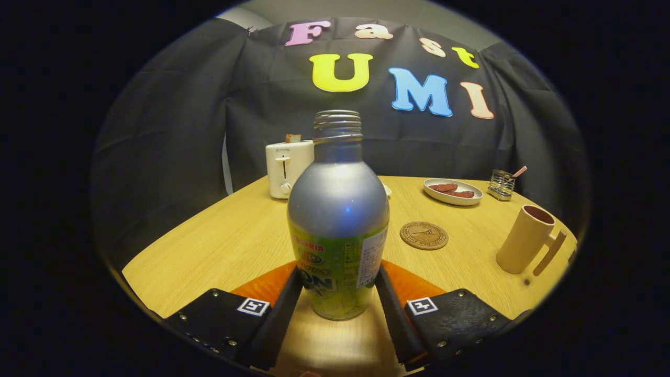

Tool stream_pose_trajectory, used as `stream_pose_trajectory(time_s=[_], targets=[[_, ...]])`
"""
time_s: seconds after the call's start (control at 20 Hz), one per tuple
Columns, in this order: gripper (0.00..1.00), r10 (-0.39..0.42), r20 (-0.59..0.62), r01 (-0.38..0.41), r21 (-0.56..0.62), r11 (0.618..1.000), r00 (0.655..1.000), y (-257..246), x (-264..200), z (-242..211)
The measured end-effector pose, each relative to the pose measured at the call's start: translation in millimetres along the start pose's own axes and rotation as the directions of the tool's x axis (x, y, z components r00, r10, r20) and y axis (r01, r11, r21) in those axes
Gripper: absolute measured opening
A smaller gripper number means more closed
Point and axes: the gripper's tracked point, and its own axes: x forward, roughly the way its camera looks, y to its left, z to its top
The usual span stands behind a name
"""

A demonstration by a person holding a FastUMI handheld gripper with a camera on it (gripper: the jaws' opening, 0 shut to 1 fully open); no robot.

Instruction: Take the bottle from table, then pour the juice into the cup, finally place the bottle on the coaster

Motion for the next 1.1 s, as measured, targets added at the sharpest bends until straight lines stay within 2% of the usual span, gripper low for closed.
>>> stream_pose_trajectory(time_s=[0.3, 0.5, 0.8, 1.0, 1.1], targets=[[0.79, 0.079, 0.018, -0.080, 0.063, 0.995, 0.997, 4.5, -18.8, 26.9], [0.79, 0.101, 0.023, -0.102, 0.036, 0.994, 0.995, -3.6, -33.9, 51.0], [0.79, 0.061, 0.092, -0.056, -0.049, 0.997, 0.994, -28.5, -57.6, 109.6], [0.79, 0.027, 0.139, -0.021, -0.045, 0.999, 0.990, -44.9, -68.7, 139.7], [0.79, 0.011, 0.122, -0.007, -0.030, 1.000, 0.992, -53.2, -72.0, 144.2]])
